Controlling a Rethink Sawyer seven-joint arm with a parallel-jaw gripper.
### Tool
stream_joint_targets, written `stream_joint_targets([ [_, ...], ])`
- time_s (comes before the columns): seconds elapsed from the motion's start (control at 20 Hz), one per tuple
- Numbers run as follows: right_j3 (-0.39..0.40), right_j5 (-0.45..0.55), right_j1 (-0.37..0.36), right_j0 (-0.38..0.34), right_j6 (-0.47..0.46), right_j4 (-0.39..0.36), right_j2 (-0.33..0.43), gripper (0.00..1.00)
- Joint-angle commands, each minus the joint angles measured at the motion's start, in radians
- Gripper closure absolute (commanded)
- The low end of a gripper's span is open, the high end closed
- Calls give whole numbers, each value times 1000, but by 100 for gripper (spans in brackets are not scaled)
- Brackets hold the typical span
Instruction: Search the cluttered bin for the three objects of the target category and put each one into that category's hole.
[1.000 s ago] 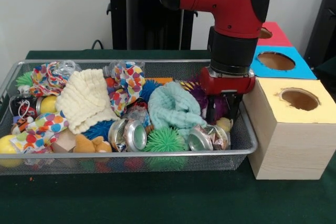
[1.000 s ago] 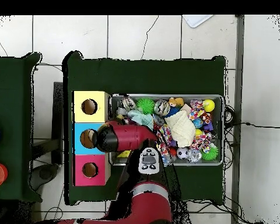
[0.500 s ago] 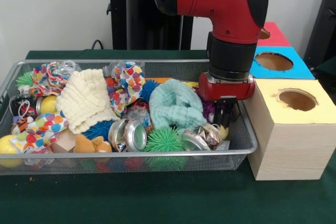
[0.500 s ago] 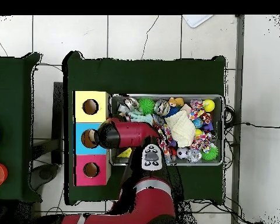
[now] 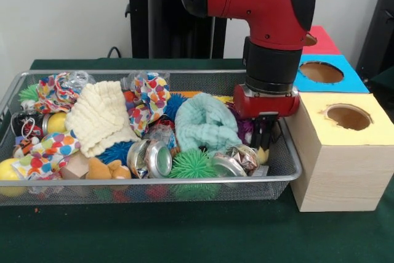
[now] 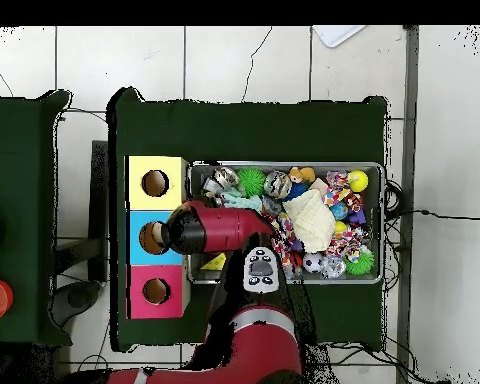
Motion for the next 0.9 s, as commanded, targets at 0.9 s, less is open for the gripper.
stream_joint_targets([
  [0.9, 264, 607, -365, 22, 71, 10, 1, 100],
])
